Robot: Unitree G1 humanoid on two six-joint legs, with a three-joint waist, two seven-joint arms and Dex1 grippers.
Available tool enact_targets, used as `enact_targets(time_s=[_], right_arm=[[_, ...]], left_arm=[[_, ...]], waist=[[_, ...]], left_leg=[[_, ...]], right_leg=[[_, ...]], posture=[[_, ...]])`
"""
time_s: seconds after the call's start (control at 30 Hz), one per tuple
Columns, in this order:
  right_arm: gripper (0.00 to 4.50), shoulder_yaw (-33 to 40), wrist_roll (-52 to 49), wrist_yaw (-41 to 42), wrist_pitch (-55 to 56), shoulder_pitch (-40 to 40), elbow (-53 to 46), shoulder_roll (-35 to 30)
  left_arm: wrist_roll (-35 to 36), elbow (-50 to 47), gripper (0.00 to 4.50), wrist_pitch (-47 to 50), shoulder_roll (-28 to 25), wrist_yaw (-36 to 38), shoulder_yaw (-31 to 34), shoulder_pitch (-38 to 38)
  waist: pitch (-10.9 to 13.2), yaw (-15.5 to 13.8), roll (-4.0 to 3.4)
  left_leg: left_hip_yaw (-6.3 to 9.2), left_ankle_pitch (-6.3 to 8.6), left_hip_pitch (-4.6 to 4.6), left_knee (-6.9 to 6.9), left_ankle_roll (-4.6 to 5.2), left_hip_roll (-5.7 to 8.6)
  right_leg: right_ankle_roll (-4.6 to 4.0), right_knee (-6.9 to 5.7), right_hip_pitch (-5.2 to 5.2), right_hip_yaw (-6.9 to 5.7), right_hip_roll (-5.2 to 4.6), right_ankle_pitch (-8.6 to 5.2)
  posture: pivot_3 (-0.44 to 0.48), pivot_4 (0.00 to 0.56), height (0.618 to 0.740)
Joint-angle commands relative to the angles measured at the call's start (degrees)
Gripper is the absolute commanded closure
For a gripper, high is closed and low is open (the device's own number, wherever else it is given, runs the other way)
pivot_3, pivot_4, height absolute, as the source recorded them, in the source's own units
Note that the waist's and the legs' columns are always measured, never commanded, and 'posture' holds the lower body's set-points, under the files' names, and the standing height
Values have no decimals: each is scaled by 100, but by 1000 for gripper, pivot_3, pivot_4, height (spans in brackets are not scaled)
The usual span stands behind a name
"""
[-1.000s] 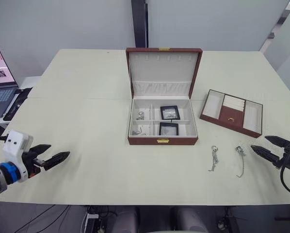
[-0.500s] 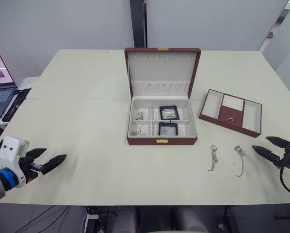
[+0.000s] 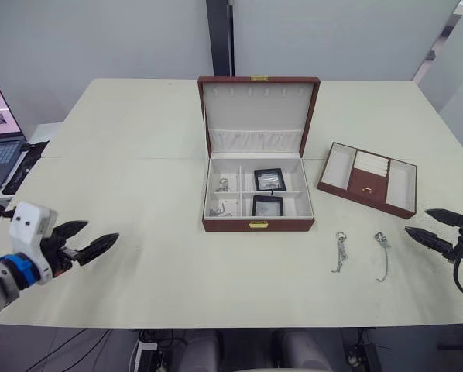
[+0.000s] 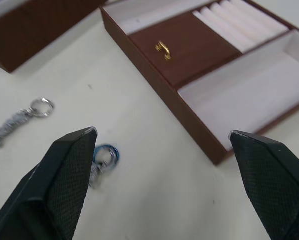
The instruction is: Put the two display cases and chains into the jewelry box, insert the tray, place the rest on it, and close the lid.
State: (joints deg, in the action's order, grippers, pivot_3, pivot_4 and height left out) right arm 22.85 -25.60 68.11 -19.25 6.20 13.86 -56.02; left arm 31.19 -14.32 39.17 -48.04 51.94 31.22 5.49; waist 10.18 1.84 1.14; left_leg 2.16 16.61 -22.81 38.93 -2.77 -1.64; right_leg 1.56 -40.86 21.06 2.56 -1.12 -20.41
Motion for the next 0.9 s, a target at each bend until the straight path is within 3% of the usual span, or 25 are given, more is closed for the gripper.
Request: enact_targets(time_s=[0.03,0.37,0.57,0.9], right_arm=[[0,-233,-47,388,-145,457,-94,-364],[0,-1526,680,1141,108,1965,790,-686],[0,-2217,1481,1226,729,2703,1923,-596],[0,-2679,2337,872,1613,3409,3460,-170]], left_arm=[[227,-387,33,44,-241,186,-416,-461],[424,-697,33,33,-138,630,-2189,-2260],[51,-262,33,-530,559,1133,-3505,-3461],[-386,231,33,-1152,1165,1356,-4067,-3921]], waist=[[0,-1,0],[2,-1,-2],[3,-1,-3],[3,41,-4]], left_leg=[[1,0,-1,0,0,-1],[-2,0,-6,3,0,2],[-12,-1,-6,12,-1,11],[-31,-3,-5,11,-4,0]], right_leg=[[0,1,0,0,1,0],[0,1,4,-1,3,0],[0,0,3,1,10,0],[0,-2,12,16,8,0]], posture=[[0,150,740],[0,150,740],[0,150,740],[0,150,740]])
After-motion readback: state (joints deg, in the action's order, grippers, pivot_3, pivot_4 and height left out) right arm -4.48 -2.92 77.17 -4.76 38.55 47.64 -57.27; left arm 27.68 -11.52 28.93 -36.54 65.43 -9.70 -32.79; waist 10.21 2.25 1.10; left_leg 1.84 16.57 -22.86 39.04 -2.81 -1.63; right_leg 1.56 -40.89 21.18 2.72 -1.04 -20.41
